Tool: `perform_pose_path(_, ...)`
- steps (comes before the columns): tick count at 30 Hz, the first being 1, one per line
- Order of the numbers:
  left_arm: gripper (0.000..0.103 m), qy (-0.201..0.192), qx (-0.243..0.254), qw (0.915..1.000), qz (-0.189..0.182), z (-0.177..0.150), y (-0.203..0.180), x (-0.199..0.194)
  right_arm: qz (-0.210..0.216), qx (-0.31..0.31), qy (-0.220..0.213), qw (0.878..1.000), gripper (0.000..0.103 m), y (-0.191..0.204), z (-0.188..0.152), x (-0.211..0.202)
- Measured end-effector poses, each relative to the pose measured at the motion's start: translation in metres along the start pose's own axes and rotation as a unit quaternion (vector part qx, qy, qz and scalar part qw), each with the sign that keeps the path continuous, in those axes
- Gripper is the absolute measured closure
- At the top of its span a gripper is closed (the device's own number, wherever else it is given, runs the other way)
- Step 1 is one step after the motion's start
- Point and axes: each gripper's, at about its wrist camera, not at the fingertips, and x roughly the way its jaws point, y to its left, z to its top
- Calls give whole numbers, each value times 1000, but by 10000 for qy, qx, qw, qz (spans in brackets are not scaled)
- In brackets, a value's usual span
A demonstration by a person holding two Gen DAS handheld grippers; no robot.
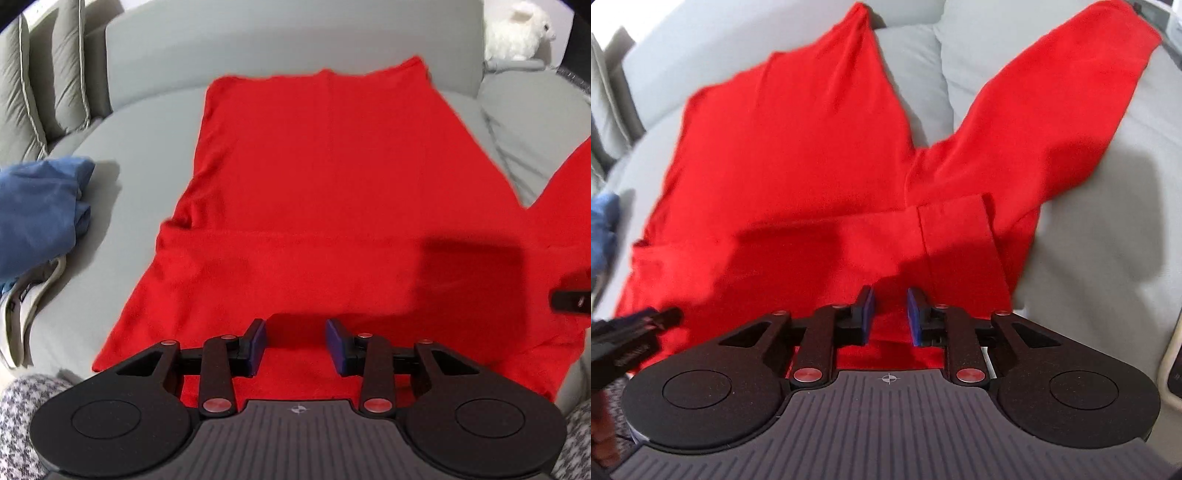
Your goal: Fold clothes
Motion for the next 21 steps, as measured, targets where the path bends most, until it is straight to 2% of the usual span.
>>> perform_pose_path(4,63,-465,28,9986,-265,29,-24,-9,-76,180,-913,9956,59,-36,38,-27)
perform_pose_path(7,63,-763,160,9945,-699,58,-62,-10,-298,593,-1428,9875,58,-74,68,-37)
perform_pose_path(10,63,-1029,238,9810,-1628,89,-111,-9,-470,1008,-1792,9775,58,-110,93,-44)
perform_pose_path(12,63,-1173,294,9657,-2296,104,-139,-8,-532,1262,-1945,9713,58,-134,108,-48)
perform_pose_path(15,63,-1248,385,9417,-3101,120,-188,1,-560,1627,-2105,9623,53,-170,128,-55)
perform_pose_path(17,59,-1171,360,9331,-3381,127,-220,12,-566,1881,-2173,9561,51,-198,137,-58)
perform_pose_path(21,42,-964,230,9312,-3508,135,-252,35,-451,2421,-2200,9439,50,-250,150,-46)
